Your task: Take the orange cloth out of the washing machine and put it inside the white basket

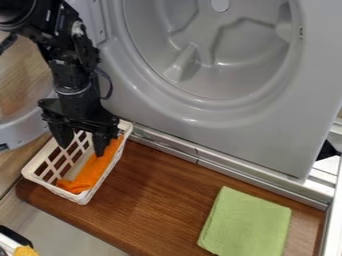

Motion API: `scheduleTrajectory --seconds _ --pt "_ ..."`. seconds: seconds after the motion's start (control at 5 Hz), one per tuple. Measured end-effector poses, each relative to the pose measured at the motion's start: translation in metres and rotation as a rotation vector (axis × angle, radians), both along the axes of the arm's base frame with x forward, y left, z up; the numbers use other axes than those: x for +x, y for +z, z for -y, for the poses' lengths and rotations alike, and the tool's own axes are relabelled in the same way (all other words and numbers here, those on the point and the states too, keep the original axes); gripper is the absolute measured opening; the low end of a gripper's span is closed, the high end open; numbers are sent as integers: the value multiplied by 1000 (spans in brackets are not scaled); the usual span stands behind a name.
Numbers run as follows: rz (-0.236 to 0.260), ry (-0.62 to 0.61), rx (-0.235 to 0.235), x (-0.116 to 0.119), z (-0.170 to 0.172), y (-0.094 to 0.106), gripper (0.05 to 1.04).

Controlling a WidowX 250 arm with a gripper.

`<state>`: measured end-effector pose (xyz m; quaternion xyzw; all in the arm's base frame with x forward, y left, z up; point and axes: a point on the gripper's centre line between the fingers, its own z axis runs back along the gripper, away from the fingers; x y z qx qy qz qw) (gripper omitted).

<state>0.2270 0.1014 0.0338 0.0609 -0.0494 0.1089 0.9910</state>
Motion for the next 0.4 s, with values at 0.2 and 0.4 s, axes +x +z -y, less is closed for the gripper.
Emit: scheduleTrajectory --seconds 0.2,0.4 --pt "0 5 -7 0 2 0 1005" --pt "41 -40 -46 8 13 0 1001"
